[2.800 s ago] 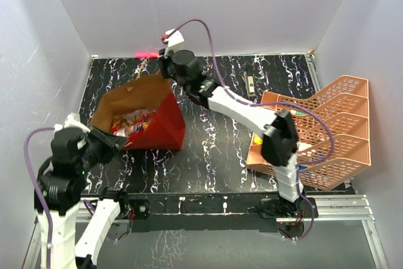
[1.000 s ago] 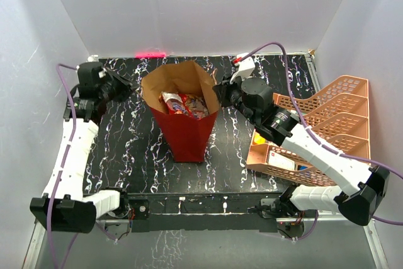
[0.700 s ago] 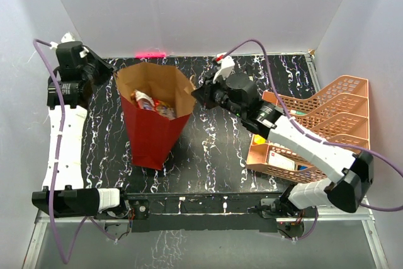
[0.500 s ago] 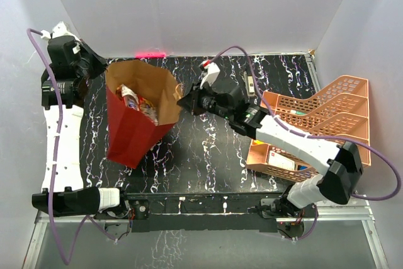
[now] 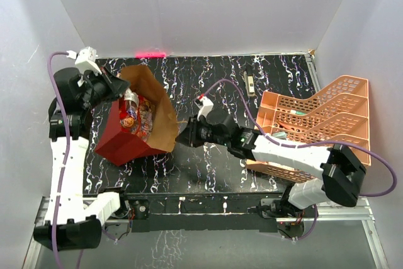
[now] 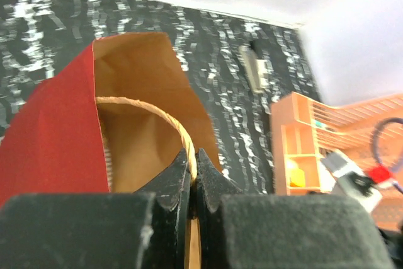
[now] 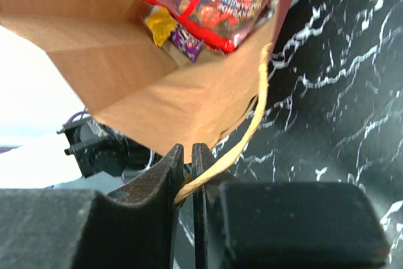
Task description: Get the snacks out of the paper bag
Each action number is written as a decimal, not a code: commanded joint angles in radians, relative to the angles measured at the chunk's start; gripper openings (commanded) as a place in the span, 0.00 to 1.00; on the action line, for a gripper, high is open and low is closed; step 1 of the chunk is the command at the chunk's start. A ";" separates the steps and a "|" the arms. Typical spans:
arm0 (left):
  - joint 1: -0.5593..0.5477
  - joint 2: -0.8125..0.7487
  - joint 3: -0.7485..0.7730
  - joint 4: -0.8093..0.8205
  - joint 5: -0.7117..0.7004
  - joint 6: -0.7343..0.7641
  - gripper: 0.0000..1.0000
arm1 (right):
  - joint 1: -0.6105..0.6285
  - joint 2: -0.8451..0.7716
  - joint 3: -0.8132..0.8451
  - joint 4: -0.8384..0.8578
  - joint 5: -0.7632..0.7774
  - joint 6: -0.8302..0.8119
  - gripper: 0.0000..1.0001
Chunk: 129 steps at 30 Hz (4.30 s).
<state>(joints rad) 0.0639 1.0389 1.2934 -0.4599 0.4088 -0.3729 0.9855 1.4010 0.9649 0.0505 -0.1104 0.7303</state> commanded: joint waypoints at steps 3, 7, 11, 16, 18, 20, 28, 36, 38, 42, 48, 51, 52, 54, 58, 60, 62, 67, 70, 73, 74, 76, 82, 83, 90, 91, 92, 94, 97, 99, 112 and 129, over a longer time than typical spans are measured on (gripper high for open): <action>-0.007 -0.119 -0.073 0.112 0.293 -0.095 0.00 | 0.043 -0.119 -0.116 0.065 0.032 0.067 0.16; -0.013 -0.170 -0.161 0.166 0.321 -0.180 0.00 | 0.045 -0.142 -0.138 -0.010 0.090 0.035 0.19; -0.019 -0.173 -0.198 0.109 0.303 -0.223 0.00 | 0.042 -0.190 -0.156 -0.127 0.202 0.009 0.30; -0.038 -0.180 -0.187 -0.036 0.233 -0.208 0.00 | 0.031 -0.312 -0.193 -0.196 0.333 -0.094 0.70; -0.039 -0.189 -0.170 -0.102 0.190 -0.206 0.00 | 0.026 -0.355 -0.187 -0.220 0.379 -0.161 0.86; -0.038 -0.194 -0.155 -0.151 0.145 -0.216 0.00 | 0.019 -0.392 -0.161 -0.261 0.427 -0.193 0.99; -0.039 -0.197 -0.140 -0.178 0.136 -0.283 0.00 | 0.016 -0.333 0.088 -0.296 0.464 -0.248 1.00; -0.038 -0.176 -0.089 -0.117 0.196 -0.348 0.00 | 0.016 -0.118 0.246 -0.154 0.275 -0.141 0.94; -0.039 -0.173 -0.086 -0.101 0.213 -0.362 0.00 | 0.016 -0.062 0.260 -0.099 0.226 -0.087 0.89; -0.039 -0.160 -0.076 -0.083 0.231 -0.378 0.00 | 0.023 0.089 0.302 -0.007 0.133 0.017 0.78; -0.038 -0.158 -0.078 -0.060 0.272 -0.409 0.00 | 0.072 0.245 0.361 0.085 0.254 0.062 0.78; -0.038 -0.164 -0.069 -0.063 0.277 -0.416 0.00 | 0.074 0.325 0.403 0.104 0.282 0.089 0.79; -0.038 -0.170 -0.068 -0.063 0.280 -0.419 0.00 | 0.074 0.365 0.426 0.105 0.273 0.089 0.80; -0.039 -0.181 -0.068 -0.069 0.282 -0.419 0.00 | 0.080 0.461 0.501 0.106 0.268 0.070 0.83; -0.039 -0.192 -0.079 -0.065 0.288 -0.428 0.00 | 0.081 0.541 0.563 0.081 0.331 0.085 0.87; -0.039 -0.198 -0.082 -0.064 0.289 -0.431 0.00 | 0.083 0.580 0.590 0.058 0.358 0.107 0.87; -0.038 -0.204 -0.080 -0.071 0.286 -0.431 0.00 | 0.090 0.614 0.617 0.034 0.390 0.134 0.87; -0.038 -0.214 -0.091 -0.072 0.284 -0.430 0.00 | 0.099 0.658 0.628 0.039 0.440 0.186 0.76; -0.039 -0.220 -0.091 -0.082 0.269 -0.423 0.00 | 0.101 0.644 0.613 0.046 0.455 0.182 0.64; -0.038 -0.232 -0.091 -0.102 0.239 -0.407 0.00 | 0.101 0.592 0.570 0.079 0.457 0.156 0.46; -0.038 -0.234 -0.093 -0.113 0.225 -0.399 0.00 | 0.101 0.573 0.549 0.099 0.457 0.146 0.40; -0.039 -0.239 -0.085 -0.142 0.184 -0.377 0.00 | 0.101 0.534 0.510 0.147 0.452 0.128 0.28; -0.038 -0.238 -0.043 -0.219 0.061 -0.316 0.00 | 0.100 0.482 0.476 0.218 0.396 0.077 0.09; -0.038 -0.236 -0.038 -0.223 0.056 -0.314 0.00 | 0.101 0.473 0.472 0.218 0.390 0.077 0.08; -0.040 -0.224 0.005 -0.274 -0.016 -0.260 0.00 | 0.096 0.427 0.421 0.298 0.327 0.082 0.07; -0.040 -0.223 0.008 -0.274 -0.017 -0.259 0.00 | 0.096 0.424 0.420 0.298 0.323 0.081 0.07; -0.041 -0.224 0.006 -0.269 -0.015 -0.260 0.00 | 0.096 0.418 0.415 0.310 0.318 0.082 0.07; -0.039 -0.227 -0.003 -0.259 -0.005 -0.268 0.00 | 0.096 0.398 0.397 0.337 0.319 0.089 0.07; -0.040 -0.230 -0.025 -0.256 0.006 -0.273 0.00 | 0.094 0.378 0.388 0.371 0.331 0.085 0.07; -0.040 -0.238 -0.039 -0.258 0.007 -0.278 0.00 | 0.093 0.377 0.383 0.403 0.332 0.085 0.07; -0.039 -0.268 -0.074 -0.222 0.063 -0.325 0.00 | 0.092 0.419 0.349 0.295 0.437 -0.092 0.32; -0.040 -0.306 -0.104 -0.182 0.125 -0.389 0.00 | 0.090 0.764 0.738 0.268 0.595 -0.407 0.85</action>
<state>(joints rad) 0.0284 0.7547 1.1797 -0.6529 0.5011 -0.7486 1.0779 2.1162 1.6024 0.2981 0.3866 0.3889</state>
